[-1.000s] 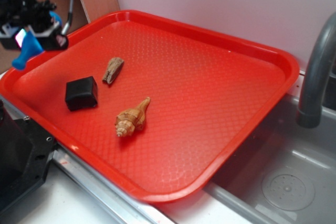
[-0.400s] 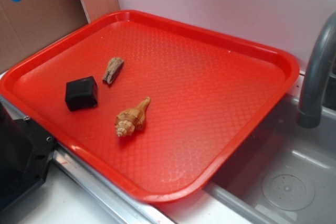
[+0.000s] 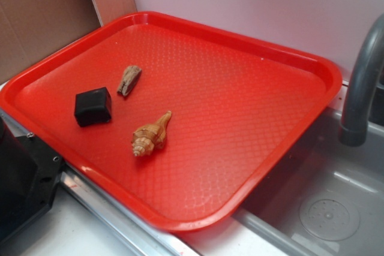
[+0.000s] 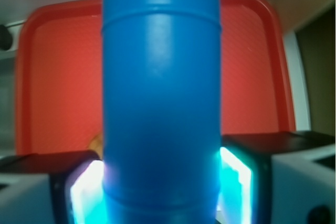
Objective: Grab the blue bottle.
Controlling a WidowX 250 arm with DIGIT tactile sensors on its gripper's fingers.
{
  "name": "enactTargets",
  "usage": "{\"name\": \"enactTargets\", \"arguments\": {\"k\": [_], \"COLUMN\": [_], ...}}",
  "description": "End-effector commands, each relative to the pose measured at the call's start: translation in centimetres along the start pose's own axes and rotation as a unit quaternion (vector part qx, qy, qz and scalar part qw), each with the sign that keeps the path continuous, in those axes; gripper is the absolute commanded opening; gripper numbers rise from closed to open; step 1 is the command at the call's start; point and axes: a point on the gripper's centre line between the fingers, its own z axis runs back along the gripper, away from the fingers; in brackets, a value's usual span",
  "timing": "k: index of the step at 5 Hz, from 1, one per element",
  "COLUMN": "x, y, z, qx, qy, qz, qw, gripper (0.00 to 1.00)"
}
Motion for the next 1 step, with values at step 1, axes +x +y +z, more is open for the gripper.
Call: {"name": "enactTargets", "arguments": {"k": [1], "x": [-0.46], "y": [-0.13], "z": [0.60], "qx": [-0.006], "qy": [-0.024], "qz": [-0.024], "qw": [0.999], "gripper": [0.00]}}
